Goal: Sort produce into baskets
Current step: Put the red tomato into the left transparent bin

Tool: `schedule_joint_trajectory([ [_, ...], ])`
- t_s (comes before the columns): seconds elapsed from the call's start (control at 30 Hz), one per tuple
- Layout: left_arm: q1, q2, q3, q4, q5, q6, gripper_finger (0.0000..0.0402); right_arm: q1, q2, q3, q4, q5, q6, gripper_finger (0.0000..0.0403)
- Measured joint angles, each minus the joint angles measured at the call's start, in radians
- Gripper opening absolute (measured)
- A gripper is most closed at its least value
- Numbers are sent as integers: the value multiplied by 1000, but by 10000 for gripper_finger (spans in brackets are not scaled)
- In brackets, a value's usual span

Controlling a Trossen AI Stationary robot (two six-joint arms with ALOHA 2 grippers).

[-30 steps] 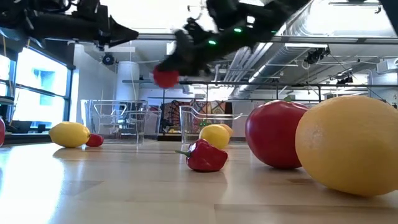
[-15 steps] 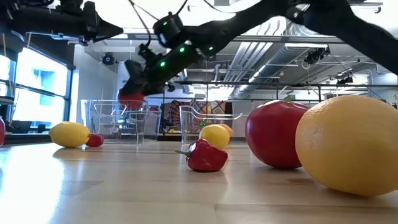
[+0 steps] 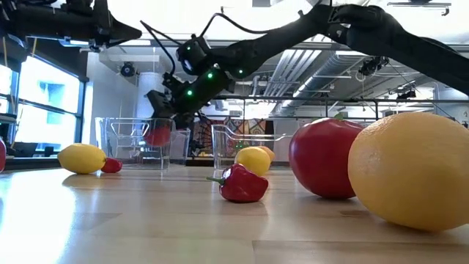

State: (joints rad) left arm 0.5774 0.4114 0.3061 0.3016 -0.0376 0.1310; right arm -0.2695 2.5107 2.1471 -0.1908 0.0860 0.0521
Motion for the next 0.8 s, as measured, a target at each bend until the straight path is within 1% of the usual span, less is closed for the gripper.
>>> schedule_joint_trajectory([
  [0.2,0,0,0,0,0,0,50,1,0,0,-3,15,-3,296],
  [0.3,0,0,0,-6,0,0,50,1,0,0,-3,16,-5,313],
  [0.5,0,0,0,-14,5,1,50,1,0,-1,-4,13,-20,321],
  [0.63,0,0,0,-17,39,2,50,1,0,-1,-17,-9,-26,322],
  [0.8,0,0,0,-21,64,9,50,3,-27,-2,-61,-1,-61,320],
])
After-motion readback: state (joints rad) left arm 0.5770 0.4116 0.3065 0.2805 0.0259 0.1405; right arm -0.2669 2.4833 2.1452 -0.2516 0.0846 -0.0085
